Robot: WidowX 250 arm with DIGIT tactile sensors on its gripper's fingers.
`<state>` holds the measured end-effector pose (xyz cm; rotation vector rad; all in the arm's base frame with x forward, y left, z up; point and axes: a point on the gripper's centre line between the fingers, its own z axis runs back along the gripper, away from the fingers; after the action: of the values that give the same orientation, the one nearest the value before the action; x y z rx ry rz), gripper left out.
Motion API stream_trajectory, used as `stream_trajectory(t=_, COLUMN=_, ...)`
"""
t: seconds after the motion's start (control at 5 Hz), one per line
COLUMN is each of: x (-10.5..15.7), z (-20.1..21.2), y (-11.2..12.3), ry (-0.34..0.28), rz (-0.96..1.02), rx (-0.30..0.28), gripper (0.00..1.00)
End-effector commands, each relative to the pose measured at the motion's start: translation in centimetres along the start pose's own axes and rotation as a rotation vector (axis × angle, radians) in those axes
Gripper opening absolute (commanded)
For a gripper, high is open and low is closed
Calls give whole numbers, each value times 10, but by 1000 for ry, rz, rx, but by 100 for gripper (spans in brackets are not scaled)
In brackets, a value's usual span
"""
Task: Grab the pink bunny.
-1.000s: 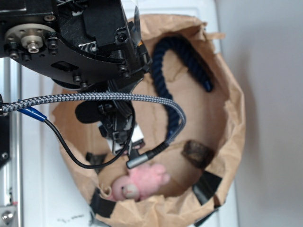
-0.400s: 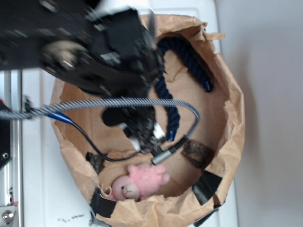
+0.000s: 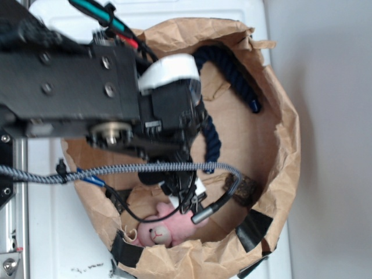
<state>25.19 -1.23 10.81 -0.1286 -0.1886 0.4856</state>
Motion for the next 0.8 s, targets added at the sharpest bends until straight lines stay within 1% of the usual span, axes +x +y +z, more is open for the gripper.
stream_trajectory(t=0.0, x=-1, z=-21, y=-23, ry=-21, rz=-19, rx=-45, gripper=100)
stream_trajectory(t=0.4, x=-9, z=-37, y=-44, ry=30, rz=-8, rx=-93, gripper=100)
stream_trajectory(t=0.6, x=-3, z=-37, y=-40, ry=46, rz=7, rx=-129, gripper=100)
